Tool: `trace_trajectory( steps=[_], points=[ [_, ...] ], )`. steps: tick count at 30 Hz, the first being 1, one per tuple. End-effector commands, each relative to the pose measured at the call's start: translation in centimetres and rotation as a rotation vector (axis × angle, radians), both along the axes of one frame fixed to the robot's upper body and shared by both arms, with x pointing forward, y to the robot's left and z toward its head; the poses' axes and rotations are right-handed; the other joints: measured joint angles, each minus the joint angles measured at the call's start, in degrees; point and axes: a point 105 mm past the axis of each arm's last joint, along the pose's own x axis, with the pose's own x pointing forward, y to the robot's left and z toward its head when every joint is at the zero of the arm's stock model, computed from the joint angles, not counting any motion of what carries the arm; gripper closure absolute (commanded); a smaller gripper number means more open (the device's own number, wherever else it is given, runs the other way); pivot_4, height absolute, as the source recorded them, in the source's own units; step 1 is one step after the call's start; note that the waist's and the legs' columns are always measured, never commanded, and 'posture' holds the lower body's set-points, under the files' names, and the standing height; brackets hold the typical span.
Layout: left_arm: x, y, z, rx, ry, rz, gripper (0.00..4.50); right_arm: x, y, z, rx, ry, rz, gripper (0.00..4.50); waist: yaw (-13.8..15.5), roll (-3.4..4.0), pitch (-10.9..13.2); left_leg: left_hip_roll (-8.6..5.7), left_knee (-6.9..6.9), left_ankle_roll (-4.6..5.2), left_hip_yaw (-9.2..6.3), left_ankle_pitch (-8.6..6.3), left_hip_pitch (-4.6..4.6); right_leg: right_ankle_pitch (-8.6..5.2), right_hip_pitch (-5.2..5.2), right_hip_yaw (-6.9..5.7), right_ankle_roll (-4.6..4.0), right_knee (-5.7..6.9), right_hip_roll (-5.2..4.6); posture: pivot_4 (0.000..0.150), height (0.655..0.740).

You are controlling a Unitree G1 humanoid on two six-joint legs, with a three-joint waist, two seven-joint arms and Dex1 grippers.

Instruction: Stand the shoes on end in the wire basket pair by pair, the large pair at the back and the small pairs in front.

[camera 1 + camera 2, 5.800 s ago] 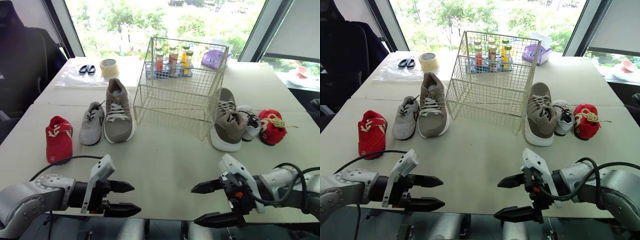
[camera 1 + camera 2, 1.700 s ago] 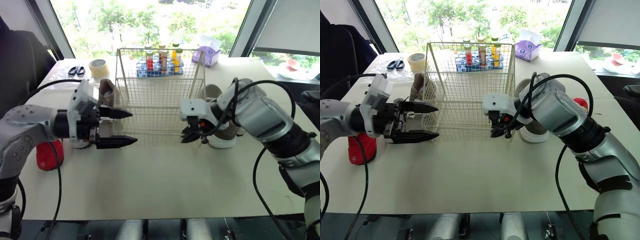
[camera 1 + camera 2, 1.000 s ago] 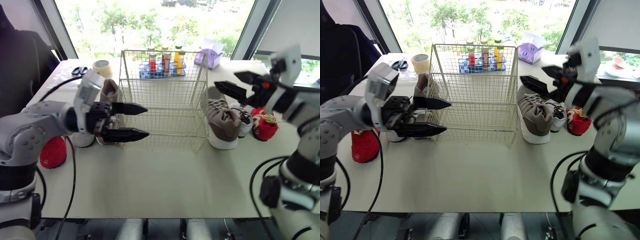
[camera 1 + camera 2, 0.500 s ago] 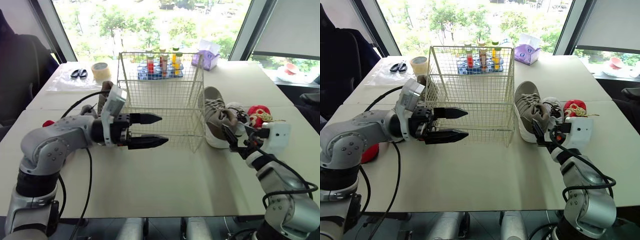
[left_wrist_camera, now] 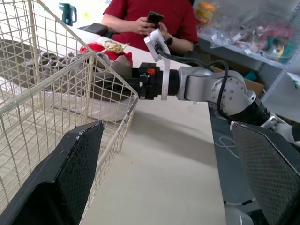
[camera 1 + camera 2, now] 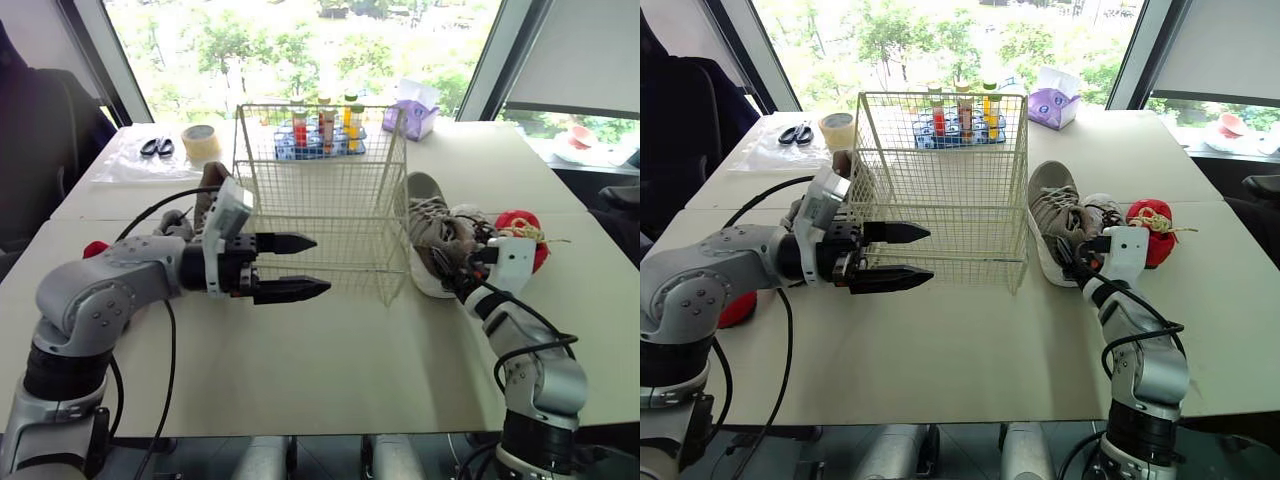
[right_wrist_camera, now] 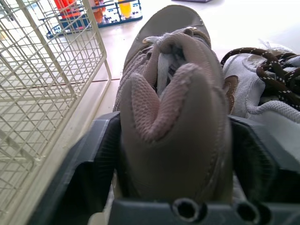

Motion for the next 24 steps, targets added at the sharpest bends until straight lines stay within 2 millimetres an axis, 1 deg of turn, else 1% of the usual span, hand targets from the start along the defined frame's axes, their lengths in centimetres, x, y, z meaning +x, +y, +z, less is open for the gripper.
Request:
trace_trajectory(
  steps=[1,3,4,5,7,9,10,11,13,14,16,17,19,21,23,24],
  points=[
    [-0.4,0.2,0.9,0.001,-0.059,0.006,0.00,-0.3,1.8,-1.4,-0.021,0.041,0.054,2.71,-0.2,-0.09,-0.1,0.01,-0.01,0.01,0.00,0.00,0.03,-0.01,0.01,0.00,-0.01,0.00,0.01,0.150,0.6563],
    [-0.3,0.3,1.0,-0.001,-0.063,0.013,0.00,-0.5,2.1,-1.5,0.002,0.039,0.065,3.42,-0.2,-0.16,-0.1,0.05,-0.03,0.01,-0.01,-0.01,0.09,-0.03,0.05,0.00,-0.04,0.00,0.04,0.150,0.6563],
    [-0.3,0.4,1.1,-0.004,-0.065,0.017,0.00,-0.5,2.1,-1.3,0.002,0.028,0.064,3.82,-0.1,-0.16,-0.1,0.06,-0.04,0.01,-0.01,-0.01,0.09,-0.03,0.05,-0.01,-0.05,0.00,0.04,0.150,0.6563],
    [-0.1,0.5,1.2,-0.010,-0.062,0.027,0.00,-0.5,1.9,-0.6,0.001,0.004,0.062,4.07,-0.1,-0.16,-0.1,0.06,-0.04,0.01,-0.02,-0.01,0.09,-0.04,0.05,-0.02,-0.06,0.00,0.04,0.150,0.6563],
    [0.2,0.7,1.6,-0.025,-0.058,0.043,0.00,-0.4,1.6,0.7,-0.011,-0.042,0.057,4.07,-0.1,-0.16,-0.1,0.05,-0.04,0.01,-0.02,-0.01,0.08,-0.05,0.05,-0.02,-0.05,0.00,0.03,0.150,0.6563],
    [1.0,1.3,2.9,-0.072,-0.070,0.068,0.00,0.2,0.8,5.2,-0.035,-0.187,0.029,4.07,-0.1,-0.14,0.0,0.05,-0.04,0.02,-0.02,-0.01,0.07,-0.05,0.04,-0.02,-0.04,0.00,0.03,0.150,0.6563],
    [1.3,1.6,3.3,-0.088,-0.073,0.075,0.00,0.2,0.5,6.7,-0.042,-0.234,0.019,4.07,-0.1,-0.06,0.1,0.05,-0.04,0.02,-0.02,-0.01,0.05,-0.05,0.02,-0.02,-0.04,0.01,0.03,0.150,0.6563],
    [1.8,2.0,4.0,-0.109,-0.080,0.087,0.00,0.4,-0.1,9.2,-0.049,-0.305,-0.003,4.07,0.0,0.04,0.1,0.03,0.00,0.02,-0.01,-0.01,-0.06,-0.04,-0.10,-0.01,-0.05,0.01,0.03,0.150,0.6563],
    [3.0,2.8,5.4,-0.148,-0.096,0.113,0.00,0.3,-0.7,14.0,-0.084,-0.428,-0.018,4.07,0.1,0.43,0.5,0.00,0.03,0.02,-0.01,0.00,-0.16,-0.04,-0.18,-0.01,-0.04,0.03,0.01,0.150,0.6563],
    [3.5,3.2,6.1,-0.165,-0.105,0.122,0.00,0.0,-0.6,16.1,-0.108,-0.475,0.000,4.07,0.1,0.52,0.5,-0.04,0.10,0.03,0.00,0.01,-0.30,-0.03,-0.27,-0.01,-0.03,0.05,-0.01,0.150,0.6563],
    [4.3,3.5,7.2,-0.188,-0.115,0.125,0.00,-0.8,-0.2,18.7,-0.205,-0.526,0.058,4.07,0.4,0.51,0.5,-0.10,0.09,0.09,0.01,0.05,-0.60,0.05,-0.54,0.00,0.18,0.12,-0.04,0.150,0.6563],
    [4.5,3.7,7.7,-0.192,-0.122,0.112,0.00,-1.2,-0.7,19.8,-0.253,-0.547,0.064,4.07,0.5,0.44,0.5,-0.10,0.08,0.09,-0.09,0.05,-0.74,0.05,-0.60,-0.14,0.19,0.13,-0.05,0.150,0.6563],
    [5.0,3.9,8.5,-0.197,-0.140,0.101,0.00,-1.9,-1.9,21.5,-0.324,-0.570,0.041,4.07,0.4,0.34,0.4,-0.10,0.04,0.13,-0.11,0.02,-0.81,-0.09,-0.58,-0.32,0.21,0.08,-0.03,0.150,0.6563],
    [5.9,4.2,10.0,-0.240,-0.165,0.106,0.00,-2.5,-3.1,23.2,-0.385,-0.604,0.003,4.07,0.3,0.28,0.5,-0.11,-0.01,0.23,-0.10,-0.04,-0.83,-0.10,-0.52,-0.34,0.23,-0.11,-0.04,0.150,0.6563],
    [6.8,4.6,11.9,-0.312,-0.185,0.109,0.00,-3.1,-3.1,24.9,-0.442,-0.653,0.018,4.07,0.3,0.26,0.5,-0.17,0.04,0.26,-0.07,-0.05,-0.86,-0.06,-0.48,-0.30,0.29,-0.21,-0.12,0.150,0.6563],
    [7.4,4.9,12.8,-0.342,-0.191,0.123,0.00,-3.4,-2.6,25.8,-0.466,-0.684,0.056,4.07,0.3,0.26,0.5,-0.18,0.07,0.26,-0.07,-0.05,-0.87,-0.04,-0.47,-0.28,0.31,-0.22,-0.15,0.150,0.6563]
  ],
)
